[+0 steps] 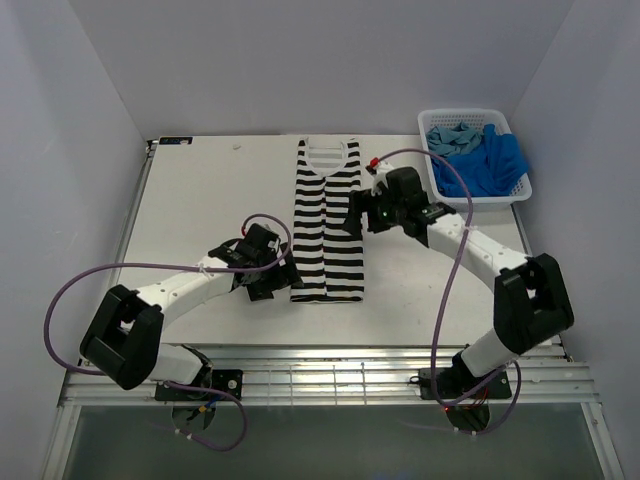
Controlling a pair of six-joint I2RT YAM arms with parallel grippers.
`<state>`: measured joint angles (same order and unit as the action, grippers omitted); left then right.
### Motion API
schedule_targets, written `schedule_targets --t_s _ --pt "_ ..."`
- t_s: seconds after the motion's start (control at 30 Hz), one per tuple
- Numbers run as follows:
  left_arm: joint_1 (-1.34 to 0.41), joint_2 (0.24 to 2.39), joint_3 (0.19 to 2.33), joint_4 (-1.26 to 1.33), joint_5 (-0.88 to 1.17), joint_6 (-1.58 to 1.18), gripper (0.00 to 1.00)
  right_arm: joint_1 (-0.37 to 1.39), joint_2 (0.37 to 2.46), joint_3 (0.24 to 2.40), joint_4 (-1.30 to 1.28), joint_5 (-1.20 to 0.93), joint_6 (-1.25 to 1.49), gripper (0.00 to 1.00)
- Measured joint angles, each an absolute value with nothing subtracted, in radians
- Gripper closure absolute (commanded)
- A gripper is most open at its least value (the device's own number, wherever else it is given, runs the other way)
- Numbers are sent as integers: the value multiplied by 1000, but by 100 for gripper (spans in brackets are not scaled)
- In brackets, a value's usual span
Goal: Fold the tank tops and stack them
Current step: Fold the tank top
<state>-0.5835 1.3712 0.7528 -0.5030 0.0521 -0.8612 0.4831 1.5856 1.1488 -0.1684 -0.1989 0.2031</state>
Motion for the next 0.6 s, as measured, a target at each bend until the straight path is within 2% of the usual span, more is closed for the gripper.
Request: schedule_targets --t_s 0.2,0.3,0.43,0.6 --pt "-583 1391 715 -411 101 -849 2 550 1448 794 -150 -188 339 10" --pt "-581 1405 689 -378 127 -847 7 564 1399 689 -156 -205 403 10" --pt "-579 1418 678 -329 152 -850 17 597 1330 618 -134 -227 492 10" --pt "-578 1426 652 -278 176 -858 38 618 1300 565 -99 -242 573 7"
